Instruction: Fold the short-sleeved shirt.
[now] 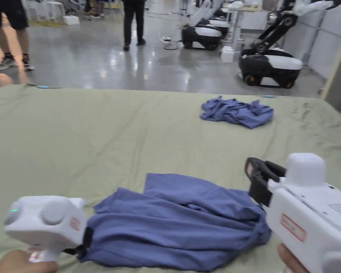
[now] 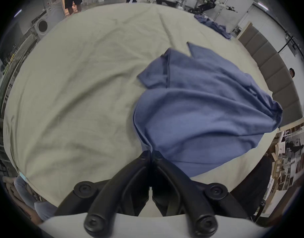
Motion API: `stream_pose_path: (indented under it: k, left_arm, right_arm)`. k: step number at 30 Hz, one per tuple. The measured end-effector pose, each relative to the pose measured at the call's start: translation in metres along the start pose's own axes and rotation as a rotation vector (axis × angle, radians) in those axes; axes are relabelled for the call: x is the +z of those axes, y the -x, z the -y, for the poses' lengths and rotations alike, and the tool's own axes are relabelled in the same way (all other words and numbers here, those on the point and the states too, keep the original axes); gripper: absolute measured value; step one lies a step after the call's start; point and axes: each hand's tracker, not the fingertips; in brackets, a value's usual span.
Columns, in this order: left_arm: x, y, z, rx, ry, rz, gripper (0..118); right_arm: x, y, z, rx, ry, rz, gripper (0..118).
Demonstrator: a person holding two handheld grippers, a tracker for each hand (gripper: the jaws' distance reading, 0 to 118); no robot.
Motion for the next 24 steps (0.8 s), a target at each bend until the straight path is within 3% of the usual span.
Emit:
stream_pose_path:
  k: [3, 4, 6, 7, 11, 13, 15, 16, 17, 18, 24]
  left_arm:
    - [0.016, -0.001, -0.001, 0.015, -0.046, 0.075, 1]
    - [0.020, -0.002, 0.001, 0.014, -0.048, 0.089, 1]
    - [0.031, -0.011, 0.006, -0.001, -0.078, 0.104, 1]
    - [0.035, -0.013, 0.008, -0.007, -0.088, 0.113, 1]
    - [0.043, -0.022, 0.011, -0.017, -0.100, 0.137, 1]
    - [0.043, -0.024, 0.012, -0.022, -0.108, 0.136, 1]
    - [0.042, -0.022, 0.011, -0.017, -0.108, 0.142, 1]
    - [0.041, -0.022, 0.011, -0.012, -0.103, 0.148, 1]
    - [0.041, -0.022, 0.011, -0.009, -0.101, 0.149, 1]
    - [0.039, -0.018, 0.009, -0.011, -0.097, 0.148, 1]
    - [0.042, -0.006, 0.006, 0.027, -0.137, 0.158, 1]
  right_arm:
    - [-0.059, -0.045, -0.013, 0.007, 0.180, 0.052, 3]
    - [-0.089, -0.066, -0.015, -0.015, 0.273, 0.092, 13]
    - [-0.148, -0.105, -0.010, -0.038, 0.431, 0.152, 48]
    - [-0.177, -0.121, -0.005, -0.050, 0.550, 0.195, 58]
    - [-0.254, -0.161, 0.033, -0.152, 0.849, 0.120, 73]
    - [-0.268, -0.162, 0.053, -0.236, 0.937, 0.142, 73]
    - [-0.274, -0.162, 0.066, -0.245, 0.974, 0.133, 70]
    - [-0.275, -0.160, 0.072, -0.238, 1.002, 0.112, 63]
    - [-0.274, -0.157, 0.077, -0.243, 1.024, 0.099, 48]
    - [-0.272, -0.154, 0.080, -0.246, 1.049, 0.072, 13]
    - [-0.261, -0.143, 0.074, -0.195, 0.985, 0.071, 9]
